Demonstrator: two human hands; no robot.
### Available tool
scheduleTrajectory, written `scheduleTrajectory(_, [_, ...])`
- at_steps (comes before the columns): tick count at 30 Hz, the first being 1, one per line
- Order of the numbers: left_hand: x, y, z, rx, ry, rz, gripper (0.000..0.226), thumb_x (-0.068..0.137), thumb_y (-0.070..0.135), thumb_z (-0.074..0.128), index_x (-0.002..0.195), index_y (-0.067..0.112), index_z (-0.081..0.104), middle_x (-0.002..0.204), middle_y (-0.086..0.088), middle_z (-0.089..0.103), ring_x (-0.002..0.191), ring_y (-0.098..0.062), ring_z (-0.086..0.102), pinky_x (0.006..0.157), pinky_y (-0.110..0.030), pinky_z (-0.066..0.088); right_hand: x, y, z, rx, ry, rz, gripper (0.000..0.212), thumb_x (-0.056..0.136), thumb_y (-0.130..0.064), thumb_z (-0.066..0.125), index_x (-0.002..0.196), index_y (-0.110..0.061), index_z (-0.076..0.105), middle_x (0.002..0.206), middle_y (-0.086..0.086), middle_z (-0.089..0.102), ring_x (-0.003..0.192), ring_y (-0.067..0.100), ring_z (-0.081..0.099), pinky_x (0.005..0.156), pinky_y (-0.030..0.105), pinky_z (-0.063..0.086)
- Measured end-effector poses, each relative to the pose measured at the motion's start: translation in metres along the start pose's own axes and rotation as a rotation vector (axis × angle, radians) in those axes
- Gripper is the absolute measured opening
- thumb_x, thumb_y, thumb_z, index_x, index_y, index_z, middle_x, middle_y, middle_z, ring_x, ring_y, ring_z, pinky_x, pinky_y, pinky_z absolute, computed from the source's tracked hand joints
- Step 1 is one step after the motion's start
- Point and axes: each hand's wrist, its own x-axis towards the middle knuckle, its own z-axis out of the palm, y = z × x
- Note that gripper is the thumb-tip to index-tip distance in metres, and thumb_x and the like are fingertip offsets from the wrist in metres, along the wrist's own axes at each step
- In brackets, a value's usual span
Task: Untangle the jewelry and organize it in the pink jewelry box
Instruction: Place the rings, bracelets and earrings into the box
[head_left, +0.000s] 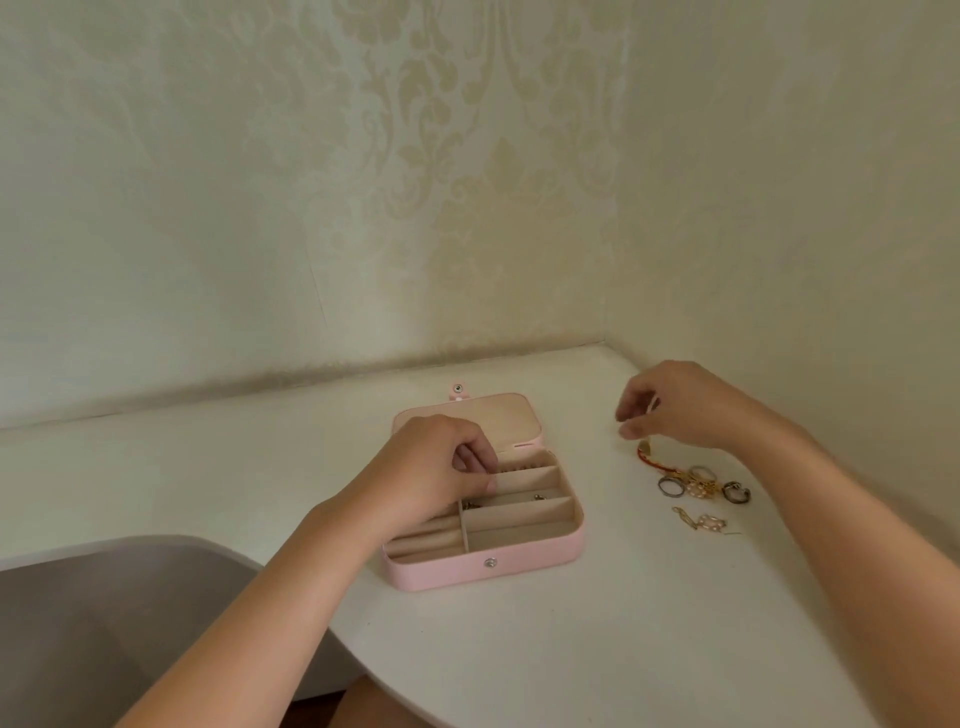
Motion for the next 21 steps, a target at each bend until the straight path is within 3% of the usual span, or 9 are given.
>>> scheduleTrajectory(4, [-0.005, -0.007, 0.005, 0.024, -0.023, 0.042, 0.014, 0.076, 0.022, 0.077, 0.069, 0.029, 0.068, 0.079, 0.012, 0.063, 0.071, 0.003, 0.055, 0.064, -0.010, 0.040, 0.003, 0.021, -0.001, -0.089, -0.134, 0.148, 0.021, 0.071, -0.037, 0.079, 0.081, -0.022, 0.069, 0.085, -0.011, 0.064, 0.081, 0.007, 0.058, 0.063, 0.018, 0.041])
scheduleTrajectory(7, [-0.007, -0.011, 0.005, 0.017, -0.009, 0.043, 0.013, 0.076, 0.033, 0.077, 0.069, 0.024, 0.070, 0.087, 0.007, 0.065, 0.081, -0.006, 0.059, 0.073, -0.021, 0.044, 0.004, 0.020, 0.000, -0.100, -0.200, 0.193, 0.024, 0.068, -0.037, 0.082, 0.079, -0.020, 0.068, 0.083, -0.008, 0.066, 0.080, 0.008, 0.058, 0.063, 0.019, 0.040])
scheduleTrajectory(12, [-0.011, -0.012, 0.005, 0.040, -0.054, 0.064, 0.016, 0.070, 0.029, 0.082, 0.062, 0.029, 0.069, 0.092, 0.011, 0.063, 0.085, 0.004, 0.056, 0.069, -0.004, 0.037, 0.004, 0.012, 0.001, -0.115, -0.285, 0.193, 0.028, 0.075, -0.027, 0.078, 0.054, -0.021, 0.061, 0.053, -0.008, 0.060, 0.055, 0.007, 0.052, 0.059, 0.019, 0.041])
scheduleTrajectory(15, [-0.011, -0.012, 0.004, 0.043, -0.053, 0.045, 0.012, 0.070, 0.028, 0.083, 0.066, 0.022, 0.073, 0.092, 0.014, 0.063, 0.081, 0.006, 0.056, 0.070, -0.005, 0.038, 0.001, 0.007, 0.003, -0.167, -0.274, 0.150, 0.034, 0.077, -0.023, 0.074, 0.047, -0.021, 0.056, 0.053, -0.006, 0.058, 0.050, 0.007, 0.049, 0.056, 0.019, 0.040])
scheduleTrajectory(17, [-0.011, -0.011, 0.003, 0.049, -0.064, 0.041, 0.016, 0.070, 0.028, 0.083, 0.061, 0.027, 0.070, 0.091, 0.017, 0.063, 0.081, 0.005, 0.056, 0.070, -0.007, 0.039, 0.000, 0.004, 0.006, -0.208, -0.254, 0.124, 0.035, 0.077, -0.019, 0.070, 0.046, -0.020, 0.053, 0.048, -0.008, 0.054, 0.048, 0.009, 0.046, 0.052, 0.019, 0.038])
scheduleTrajectory(19, [-0.011, -0.010, 0.003, 0.058, -0.078, 0.039, 0.022, 0.070, 0.029, 0.083, 0.057, 0.031, 0.066, 0.090, 0.017, 0.063, 0.081, 0.004, 0.057, 0.069, -0.007, 0.039, 0.000, 0.002, 0.005, -0.198, -0.200, 0.095, 0.027, 0.079, -0.018, 0.068, 0.054, -0.018, 0.057, 0.055, -0.006, 0.058, 0.054, 0.010, 0.049, 0.053, 0.019, 0.038])
scheduleTrajectory(21, [-0.011, -0.009, 0.002, 0.034, -0.059, 0.025, 0.018, 0.071, 0.032, 0.081, 0.060, 0.029, 0.068, 0.089, 0.013, 0.066, 0.081, 0.001, 0.059, 0.071, -0.012, 0.043, -0.001, 0.001, 0.001, -0.041, -0.115, 0.039, 0.018, 0.080, -0.014, 0.068, 0.064, -0.017, 0.061, 0.064, -0.006, 0.065, 0.058, 0.007, 0.054, 0.057, 0.018, 0.040])
